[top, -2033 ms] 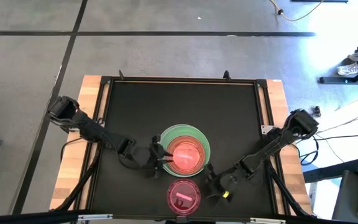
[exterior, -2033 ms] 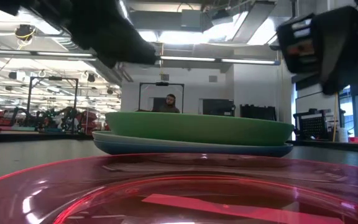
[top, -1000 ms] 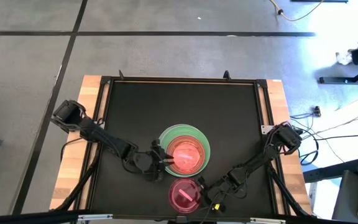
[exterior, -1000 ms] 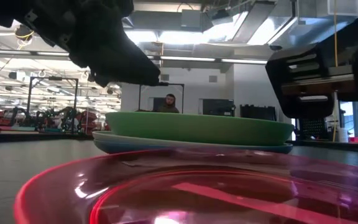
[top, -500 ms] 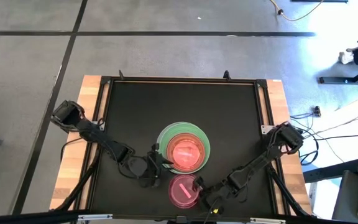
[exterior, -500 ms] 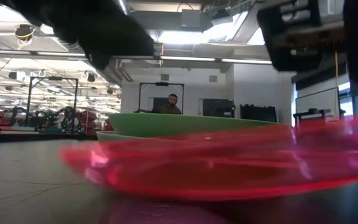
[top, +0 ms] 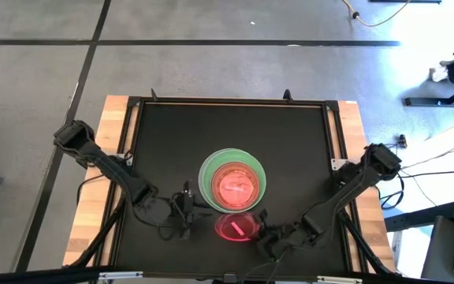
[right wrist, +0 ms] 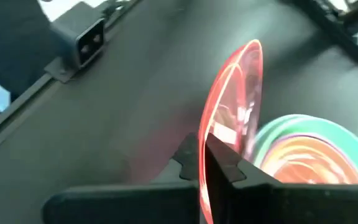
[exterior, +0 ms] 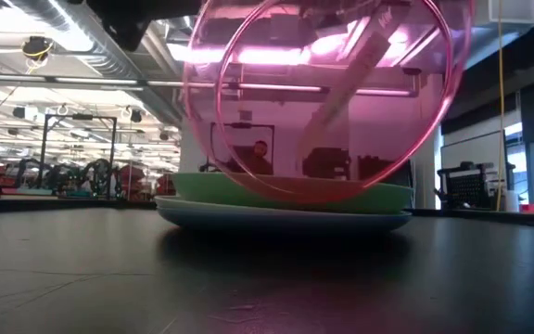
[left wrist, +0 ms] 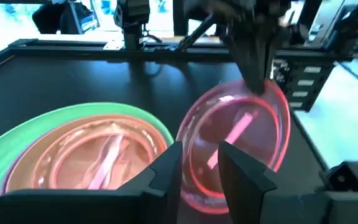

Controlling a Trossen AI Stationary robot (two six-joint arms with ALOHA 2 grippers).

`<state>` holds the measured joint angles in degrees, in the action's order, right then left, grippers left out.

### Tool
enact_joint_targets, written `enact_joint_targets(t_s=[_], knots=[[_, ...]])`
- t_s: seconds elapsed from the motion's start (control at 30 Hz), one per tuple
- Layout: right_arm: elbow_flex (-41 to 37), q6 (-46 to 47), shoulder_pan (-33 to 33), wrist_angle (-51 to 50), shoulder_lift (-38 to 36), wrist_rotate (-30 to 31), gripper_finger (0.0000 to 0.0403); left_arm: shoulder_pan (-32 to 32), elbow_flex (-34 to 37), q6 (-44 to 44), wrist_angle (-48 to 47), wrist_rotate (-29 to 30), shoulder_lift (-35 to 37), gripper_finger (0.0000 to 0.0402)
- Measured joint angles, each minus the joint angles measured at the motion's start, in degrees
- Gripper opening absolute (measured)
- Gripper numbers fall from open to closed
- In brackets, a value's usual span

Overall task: Stack plastic plates
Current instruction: Stack the transparent red plate on top of the transparent red plate

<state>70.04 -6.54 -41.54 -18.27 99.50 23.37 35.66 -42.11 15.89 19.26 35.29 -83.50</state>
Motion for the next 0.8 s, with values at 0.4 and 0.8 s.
enact_joint_targets(t_s=[0.4,0.8], knots=[[0.0,-1.9,1.1,-2.7,-5.7,2.9,0.0000,0.2,0.0,0.1,-0.8,0.1,0.0,0.0096],[-3.3,-1.2,5.2,-4.5,-8.4,7.0,0.0000,0.2,0.0,0.1,-0.8,0.1,0.0,0.0096]])
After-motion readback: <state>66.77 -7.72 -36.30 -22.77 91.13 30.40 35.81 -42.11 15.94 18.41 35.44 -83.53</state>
